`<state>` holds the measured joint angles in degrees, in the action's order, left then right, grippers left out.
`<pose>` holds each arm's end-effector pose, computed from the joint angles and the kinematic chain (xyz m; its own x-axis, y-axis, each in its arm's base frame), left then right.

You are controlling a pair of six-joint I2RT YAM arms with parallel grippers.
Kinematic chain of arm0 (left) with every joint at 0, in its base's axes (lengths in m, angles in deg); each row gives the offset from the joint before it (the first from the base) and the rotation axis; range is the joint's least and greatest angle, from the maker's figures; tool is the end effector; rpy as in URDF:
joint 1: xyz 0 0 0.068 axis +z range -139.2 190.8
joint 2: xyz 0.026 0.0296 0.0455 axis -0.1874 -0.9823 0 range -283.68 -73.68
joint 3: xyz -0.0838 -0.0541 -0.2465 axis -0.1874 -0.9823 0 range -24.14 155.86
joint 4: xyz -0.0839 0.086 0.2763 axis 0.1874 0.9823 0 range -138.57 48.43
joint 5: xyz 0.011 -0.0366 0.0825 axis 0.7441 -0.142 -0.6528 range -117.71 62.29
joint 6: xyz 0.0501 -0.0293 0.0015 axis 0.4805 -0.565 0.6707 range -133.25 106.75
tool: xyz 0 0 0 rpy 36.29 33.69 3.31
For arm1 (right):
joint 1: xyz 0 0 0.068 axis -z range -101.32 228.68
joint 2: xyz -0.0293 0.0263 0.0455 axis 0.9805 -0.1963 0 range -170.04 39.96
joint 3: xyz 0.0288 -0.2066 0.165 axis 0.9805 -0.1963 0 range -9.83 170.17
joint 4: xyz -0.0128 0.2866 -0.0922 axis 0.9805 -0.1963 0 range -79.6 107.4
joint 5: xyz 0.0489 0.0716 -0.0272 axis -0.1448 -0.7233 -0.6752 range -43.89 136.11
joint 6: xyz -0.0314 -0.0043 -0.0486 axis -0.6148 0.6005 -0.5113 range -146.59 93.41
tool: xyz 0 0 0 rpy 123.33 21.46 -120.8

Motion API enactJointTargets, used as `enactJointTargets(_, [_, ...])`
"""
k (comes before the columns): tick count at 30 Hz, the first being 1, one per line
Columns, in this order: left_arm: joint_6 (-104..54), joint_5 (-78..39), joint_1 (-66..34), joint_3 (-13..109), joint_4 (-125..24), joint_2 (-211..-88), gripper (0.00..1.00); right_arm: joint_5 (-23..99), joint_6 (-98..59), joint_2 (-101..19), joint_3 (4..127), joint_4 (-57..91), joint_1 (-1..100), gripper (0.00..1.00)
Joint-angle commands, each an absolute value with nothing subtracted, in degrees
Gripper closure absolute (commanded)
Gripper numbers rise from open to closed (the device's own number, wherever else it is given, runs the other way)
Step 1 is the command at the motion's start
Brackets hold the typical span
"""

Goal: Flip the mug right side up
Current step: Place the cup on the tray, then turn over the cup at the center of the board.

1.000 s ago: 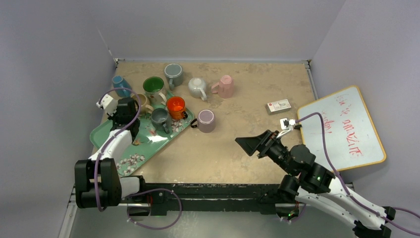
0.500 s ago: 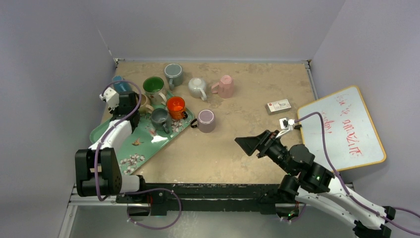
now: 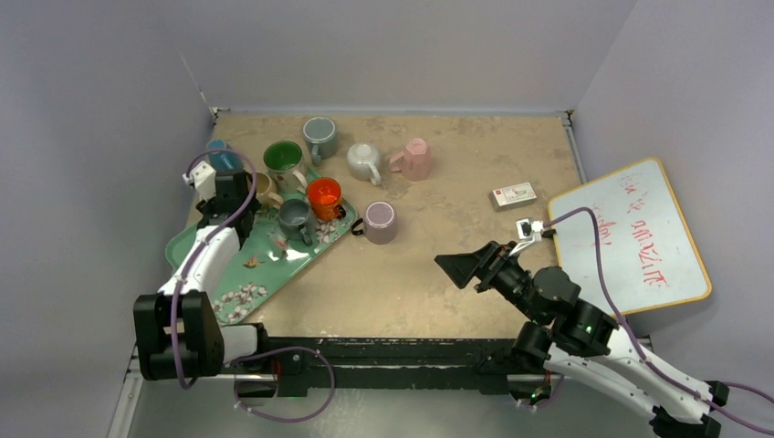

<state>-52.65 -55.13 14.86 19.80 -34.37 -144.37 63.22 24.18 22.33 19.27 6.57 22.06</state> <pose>0.3002 0.0405 0.2075 -0.2451 -0.5823 -0.7752 -0.7316 0.6357 -0.2462 0.0973 0.1255 0.3086 -0.4889 0.6035 -0.6299 -0.4071 0.4807 0.7766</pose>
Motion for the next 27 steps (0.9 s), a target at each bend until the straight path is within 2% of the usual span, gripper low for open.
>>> enactJointTargets(1, [-53.12, -49.07, 14.84, 23.8, -31.08, -137.43, 0.35, 68.83, 22.18, 20.03, 23.1, 0.86, 21.91, 0.01])
enactJointTargets(3, [-52.18, -46.29, 14.84, 24.08, -30.38, -133.96, 0.28, 70.6, 22.71, 17.46, 24.77, -2.27, 21.91, 0.01])
enactJointTargets(8, [-46.57, -34.42, 14.84, 28.05, -26.18, -128.75, 0.25, 71.56, 24.78, 10.97, 27.98, -6.5, 21.96, 0.01])
enactJointTargets(17, [-39.47, -1.21, 14.84, 28.82, -25.11, -126.94, 0.32, 68.84, 27.83, -0.83, 30.34, -4.27, 21.93, 0.01])
enactJointTargets(23, [-35.44, 3.78, 13.96, 32.93, -23.69, -133.01, 0.35, 67.99, 28.38, -0.12, 28.81, -0.98, 21.95, 0.01])
enactJointTargets(27, [-33.55, 0.34, 7.46, 36.03, -22.27, -137.04, 0.35, 67.87, 28.82, 2.32, 27.78, -0.68, 21.96, 0.01])
